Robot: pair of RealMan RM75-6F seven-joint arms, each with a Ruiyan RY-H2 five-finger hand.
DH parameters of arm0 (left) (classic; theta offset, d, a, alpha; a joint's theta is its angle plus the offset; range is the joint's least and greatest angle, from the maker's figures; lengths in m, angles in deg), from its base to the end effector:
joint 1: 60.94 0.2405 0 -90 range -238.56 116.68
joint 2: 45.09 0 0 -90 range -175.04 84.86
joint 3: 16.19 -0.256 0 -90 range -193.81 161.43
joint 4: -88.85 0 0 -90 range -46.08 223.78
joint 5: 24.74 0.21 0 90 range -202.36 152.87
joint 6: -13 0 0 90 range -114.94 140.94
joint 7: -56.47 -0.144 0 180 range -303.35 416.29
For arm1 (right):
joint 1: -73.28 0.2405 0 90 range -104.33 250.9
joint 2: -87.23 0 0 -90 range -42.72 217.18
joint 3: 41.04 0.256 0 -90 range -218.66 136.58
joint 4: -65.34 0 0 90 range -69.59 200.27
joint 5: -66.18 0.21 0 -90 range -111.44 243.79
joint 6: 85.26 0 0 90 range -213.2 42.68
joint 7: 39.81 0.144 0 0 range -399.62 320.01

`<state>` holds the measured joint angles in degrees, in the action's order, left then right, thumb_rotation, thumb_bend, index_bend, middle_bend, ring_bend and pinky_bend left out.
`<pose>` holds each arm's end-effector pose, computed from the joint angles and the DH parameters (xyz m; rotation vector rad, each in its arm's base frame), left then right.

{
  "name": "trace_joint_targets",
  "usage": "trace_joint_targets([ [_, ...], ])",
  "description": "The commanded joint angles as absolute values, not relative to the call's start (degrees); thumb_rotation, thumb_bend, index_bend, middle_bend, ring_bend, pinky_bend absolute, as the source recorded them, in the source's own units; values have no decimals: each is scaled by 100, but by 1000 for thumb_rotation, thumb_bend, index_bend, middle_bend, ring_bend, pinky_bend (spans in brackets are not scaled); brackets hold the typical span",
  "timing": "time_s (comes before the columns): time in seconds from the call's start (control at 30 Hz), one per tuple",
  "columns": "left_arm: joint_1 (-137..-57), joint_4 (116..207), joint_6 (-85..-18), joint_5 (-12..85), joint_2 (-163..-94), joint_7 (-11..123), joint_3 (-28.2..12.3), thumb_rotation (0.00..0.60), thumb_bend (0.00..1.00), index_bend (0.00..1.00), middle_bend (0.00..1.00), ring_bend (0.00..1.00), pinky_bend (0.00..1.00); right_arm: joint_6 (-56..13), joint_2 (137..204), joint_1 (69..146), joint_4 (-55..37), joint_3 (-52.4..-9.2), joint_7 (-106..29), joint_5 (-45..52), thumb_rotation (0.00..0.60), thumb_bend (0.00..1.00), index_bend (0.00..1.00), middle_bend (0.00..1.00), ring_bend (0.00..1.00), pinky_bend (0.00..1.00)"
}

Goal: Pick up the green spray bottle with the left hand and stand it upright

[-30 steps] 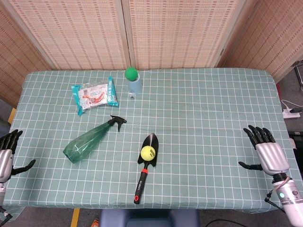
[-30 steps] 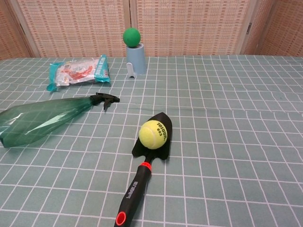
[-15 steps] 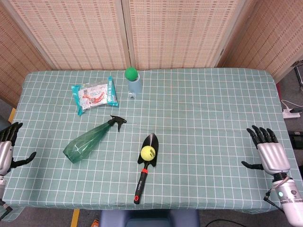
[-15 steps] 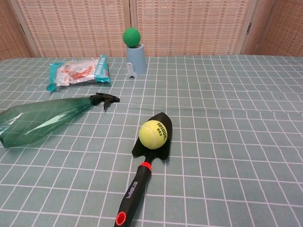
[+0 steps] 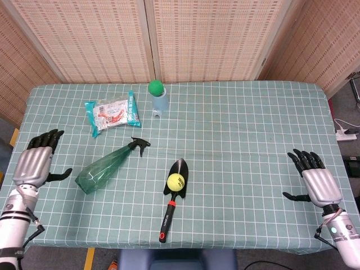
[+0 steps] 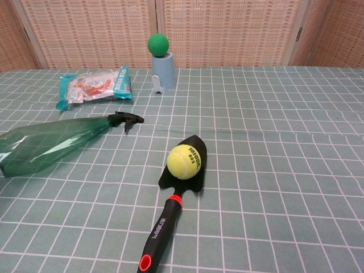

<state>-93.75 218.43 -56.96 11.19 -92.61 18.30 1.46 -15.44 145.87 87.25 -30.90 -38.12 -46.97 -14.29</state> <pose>-0.1555 0.2875 0.1870 -1.4746 -0.9848 -0.6687 -0.2998 -0.2254 0.1542 1.5916 -0.9106 0.7032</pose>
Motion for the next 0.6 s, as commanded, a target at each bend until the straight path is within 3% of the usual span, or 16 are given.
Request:
trace_joint_targets([
  [0.03,-10802,22021,-5951,-379,-9980,483,349,600,220,0,0,0,85,-1525,14646,8764,-2898,-3837,-4531,-1612,600,0,0,0,0,0],
  [0.2,-11791,21302,-6601,-1785,-11120,-413,210,600,222,0,5,0,98,-1450,14629,8736,-2882,-3825,-4307,-1655,600,0,9,0,0,0],
  [0.33,-12284,20544,-7284,-2477,-12092,-1164,-117,600,222,0,52,41,165,-1356,14649,8700,-2846,-3822,-4153,-1711,600,0,28,0,0,0],
  [0.53,-12581,19751,-7540,-2628,-12882,-1460,-122,600,222,0,69,43,170,-1333,14629,8695,-2809,-3855,-3937,-1823,600,0,62,0,0,0],
  [0.6,-12664,19614,-7600,-2704,-13047,-1488,39,600,222,0,82,43,169,-1333,14614,8693,-2793,-3867,-3899,-1849,600,0,70,0,0,0],
])
